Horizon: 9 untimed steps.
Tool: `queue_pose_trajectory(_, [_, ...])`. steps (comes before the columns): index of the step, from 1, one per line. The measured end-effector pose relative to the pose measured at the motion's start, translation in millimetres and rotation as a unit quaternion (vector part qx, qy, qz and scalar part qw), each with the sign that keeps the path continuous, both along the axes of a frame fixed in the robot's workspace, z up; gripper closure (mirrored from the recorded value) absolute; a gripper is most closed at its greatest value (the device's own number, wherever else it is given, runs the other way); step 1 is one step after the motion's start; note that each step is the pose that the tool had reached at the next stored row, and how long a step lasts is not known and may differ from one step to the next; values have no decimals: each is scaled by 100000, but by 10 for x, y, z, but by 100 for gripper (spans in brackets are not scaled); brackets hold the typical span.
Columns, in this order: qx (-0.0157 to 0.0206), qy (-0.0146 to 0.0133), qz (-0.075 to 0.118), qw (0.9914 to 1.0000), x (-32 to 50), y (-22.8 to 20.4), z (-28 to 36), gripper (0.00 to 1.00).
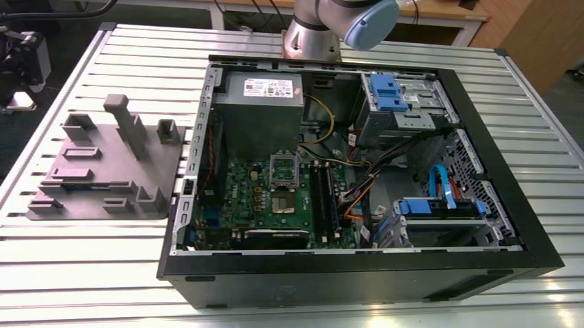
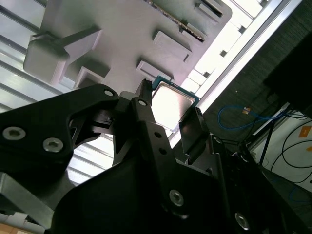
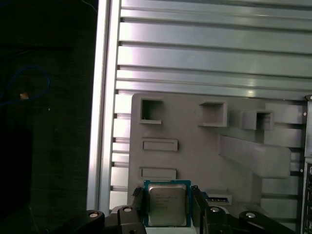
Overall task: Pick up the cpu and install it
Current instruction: 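Pick up the cpu and move it towards the insertion slot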
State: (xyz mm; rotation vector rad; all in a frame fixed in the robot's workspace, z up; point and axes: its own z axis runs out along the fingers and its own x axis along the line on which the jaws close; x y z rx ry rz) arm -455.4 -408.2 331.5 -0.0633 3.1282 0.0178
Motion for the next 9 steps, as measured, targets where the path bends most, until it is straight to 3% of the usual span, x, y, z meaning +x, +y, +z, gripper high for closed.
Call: queue_pose_trajectory(9, [1, 3, -1, 100000, 0, 2, 82, 53])
